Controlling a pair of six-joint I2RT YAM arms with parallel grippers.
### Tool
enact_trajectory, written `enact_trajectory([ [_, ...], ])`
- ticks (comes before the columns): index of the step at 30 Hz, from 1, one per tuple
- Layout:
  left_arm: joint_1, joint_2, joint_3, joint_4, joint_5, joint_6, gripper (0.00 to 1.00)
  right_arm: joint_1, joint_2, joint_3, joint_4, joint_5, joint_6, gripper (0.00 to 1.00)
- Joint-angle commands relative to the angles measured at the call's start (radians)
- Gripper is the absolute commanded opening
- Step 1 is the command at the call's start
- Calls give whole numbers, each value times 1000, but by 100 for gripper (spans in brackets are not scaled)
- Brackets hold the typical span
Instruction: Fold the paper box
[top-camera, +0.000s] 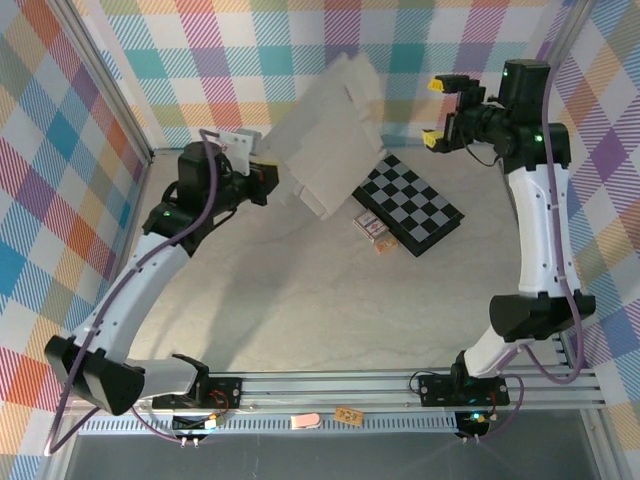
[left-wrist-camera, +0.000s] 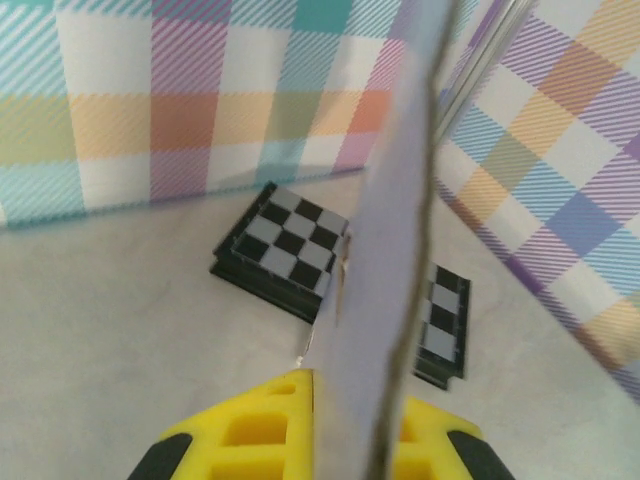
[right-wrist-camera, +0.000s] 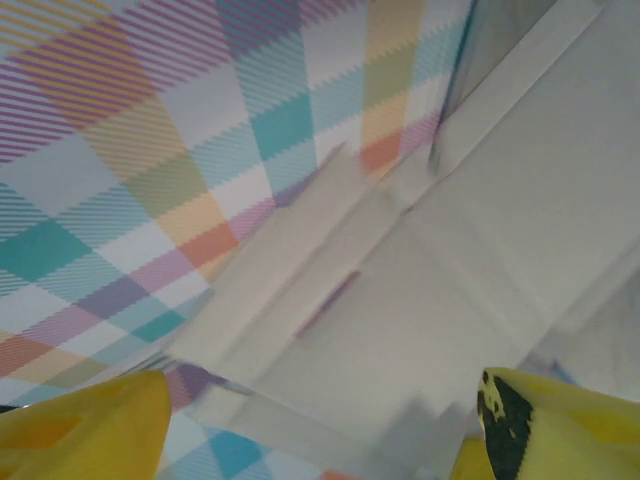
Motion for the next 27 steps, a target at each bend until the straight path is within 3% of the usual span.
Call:
enact_trajectory([
  [1, -2, -18, 71, -328, 11, -178, 0, 23, -55, 26, -67, 168, -173, 83],
  [5, 1, -35, 96, -544, 43, -175, 0, 103, -30, 29, -105, 198, -240, 82],
  [10, 3, -59, 67, -678, 49, -52, 0, 288, 42, 44, -184, 261, -264, 80],
  [17, -2, -120, -93, -546, -4, 120, 0, 503, 176, 53, -240, 234, -226, 71],
  [21, -2, -83, -137, -500, -28, 189, 0, 547, 242, 79, -203, 212, -205, 69],
  [27, -9, -56, -157, -436, -49, 190, 0, 591, 305, 88, -195, 165, -139, 68],
])
